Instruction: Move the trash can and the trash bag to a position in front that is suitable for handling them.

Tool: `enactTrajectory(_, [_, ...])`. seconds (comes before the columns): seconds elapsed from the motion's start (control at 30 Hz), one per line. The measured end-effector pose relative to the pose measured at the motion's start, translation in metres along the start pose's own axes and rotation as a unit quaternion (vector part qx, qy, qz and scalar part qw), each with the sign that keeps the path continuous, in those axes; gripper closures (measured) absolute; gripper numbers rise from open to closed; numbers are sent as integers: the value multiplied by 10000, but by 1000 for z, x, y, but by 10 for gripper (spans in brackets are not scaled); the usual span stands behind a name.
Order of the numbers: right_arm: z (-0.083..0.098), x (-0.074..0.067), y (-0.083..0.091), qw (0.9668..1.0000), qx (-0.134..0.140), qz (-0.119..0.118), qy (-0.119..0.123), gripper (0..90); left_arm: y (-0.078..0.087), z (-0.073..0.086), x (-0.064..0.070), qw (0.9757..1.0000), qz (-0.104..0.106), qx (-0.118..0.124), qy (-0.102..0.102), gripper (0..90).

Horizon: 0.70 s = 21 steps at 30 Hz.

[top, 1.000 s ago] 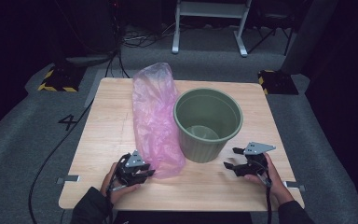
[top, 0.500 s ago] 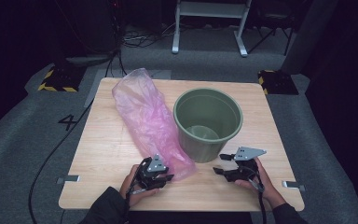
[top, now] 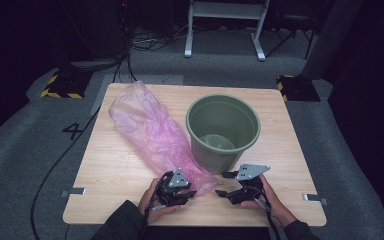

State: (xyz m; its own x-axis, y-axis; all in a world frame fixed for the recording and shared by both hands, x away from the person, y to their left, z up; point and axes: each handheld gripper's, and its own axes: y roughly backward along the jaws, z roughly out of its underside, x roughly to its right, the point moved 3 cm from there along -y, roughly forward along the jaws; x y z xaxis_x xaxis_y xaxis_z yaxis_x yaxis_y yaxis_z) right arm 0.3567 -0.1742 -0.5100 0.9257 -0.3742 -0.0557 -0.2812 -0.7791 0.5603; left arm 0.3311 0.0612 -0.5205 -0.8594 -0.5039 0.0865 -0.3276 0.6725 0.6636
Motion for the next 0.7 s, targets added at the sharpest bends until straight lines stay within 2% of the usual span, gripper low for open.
enactTrajectory(0.07, [-2, -2, -3, 10000, 29, -23, 39, 317, -2, -1, 2, 10000, 35, 3, -7, 638])
enactTrajectory(0.13, [-3, -4, -6, 9999, 9, 19, 132, 389, -4, -3, 4, 10000, 48, 3, -24, 636])
enactTrajectory(0.33, [-2, -2, -13, 9993, -37, 167, 333, 692, -4, -3, 3, 9999, 152, 15, -22, 614])
enactTrajectory(0.4, [0, 0, -14, 9991, -59, 199, 374, 812, -4, -3, 3, 9999, 121, -11, -102, 577])
enactTrajectory(0.5, [0, 3, -13, 9989, -45, 263, 388, 880, -4, -3, 2, 9999, 114, -22, -108, 508])
enactTrajectory(0.6, [1, 5, -12, 9987, -91, 302, 404, 896, -2, -2, 1, 9998, 150, -44, -115, 386])
enactTrajectory(0.63, [2, 6, -11, 9987, -101, 316, 389, 897, -1, -1, 0, 9998, 174, -37, -104, 386])
enactTrajectory(0.67, [2, 7, -11, 9986, -119, 336, 385, 898, 1, -1, -1, 9998, 129, -42, -156, 344])
enactTrajectory(0.7, [3, 9, -9, 9984, -143, 424, 353, 899, 9, 0, -3, 9999, -10, -13, -158, 266])
